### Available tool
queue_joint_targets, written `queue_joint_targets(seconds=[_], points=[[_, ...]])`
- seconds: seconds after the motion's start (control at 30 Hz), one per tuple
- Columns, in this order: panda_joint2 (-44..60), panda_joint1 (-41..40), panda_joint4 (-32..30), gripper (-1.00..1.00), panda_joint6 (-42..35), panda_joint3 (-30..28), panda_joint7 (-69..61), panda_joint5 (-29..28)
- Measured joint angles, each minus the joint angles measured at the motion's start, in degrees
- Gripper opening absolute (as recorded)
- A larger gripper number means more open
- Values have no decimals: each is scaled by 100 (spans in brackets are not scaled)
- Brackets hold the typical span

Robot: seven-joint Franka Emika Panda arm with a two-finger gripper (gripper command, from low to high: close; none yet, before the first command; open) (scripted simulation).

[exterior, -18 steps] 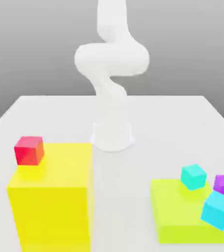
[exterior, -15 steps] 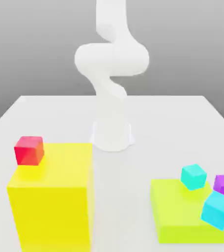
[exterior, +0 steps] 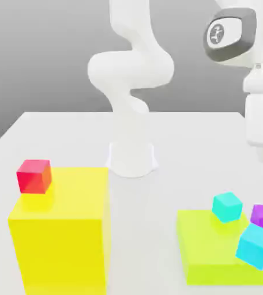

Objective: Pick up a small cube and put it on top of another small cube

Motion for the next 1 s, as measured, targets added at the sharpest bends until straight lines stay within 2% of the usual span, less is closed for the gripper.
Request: queue_joint_targets(seconds=[0.23,0.4,0.43,0.63,0.7,0.83,1.0], points=[[1372,601,-343,0,649,472,-829,-66],[2333,1171,-193,0,1326,-122,-393,-780],[2513,1310,-153,-100,1461,-291,-282,-930],[2603,1375,-133,-100,1524,-371,-217,-1016],[2429,1249,-173,-100,1394,-212,-332,-861],[1714,891,-343,-100,877,291,-859,-162],[963,970,-657,-100,-271,401,-369,121]])
